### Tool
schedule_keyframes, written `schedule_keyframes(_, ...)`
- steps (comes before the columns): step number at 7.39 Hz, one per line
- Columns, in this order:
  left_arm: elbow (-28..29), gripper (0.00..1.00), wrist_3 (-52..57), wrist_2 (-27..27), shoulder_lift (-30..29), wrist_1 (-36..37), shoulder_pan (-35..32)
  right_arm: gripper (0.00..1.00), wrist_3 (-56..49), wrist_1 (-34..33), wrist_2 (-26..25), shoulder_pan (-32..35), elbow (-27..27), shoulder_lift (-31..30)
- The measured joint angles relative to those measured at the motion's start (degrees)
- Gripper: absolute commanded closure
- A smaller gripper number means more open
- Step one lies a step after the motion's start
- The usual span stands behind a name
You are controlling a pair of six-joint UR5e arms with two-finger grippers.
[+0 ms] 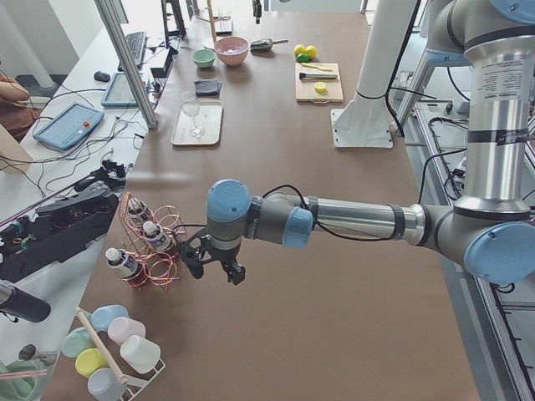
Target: Take tea from basket to plate
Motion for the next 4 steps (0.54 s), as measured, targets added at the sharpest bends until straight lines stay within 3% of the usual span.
schedule_keyframes(2, 2.3, 0.02, -17.3, 0.3, -6.4, -1.0, 3.0, 0.0, 0.0, 0.7, 0.1, -4.6, 0.7, 3.0)
schedule_keyframes(4, 6.4, 0.02, -26.2, 0.4, -11.7, -3.0, 3.5, 0.0, 0.2, 1.2, 0.0, -8.9, 0.5, 6.7)
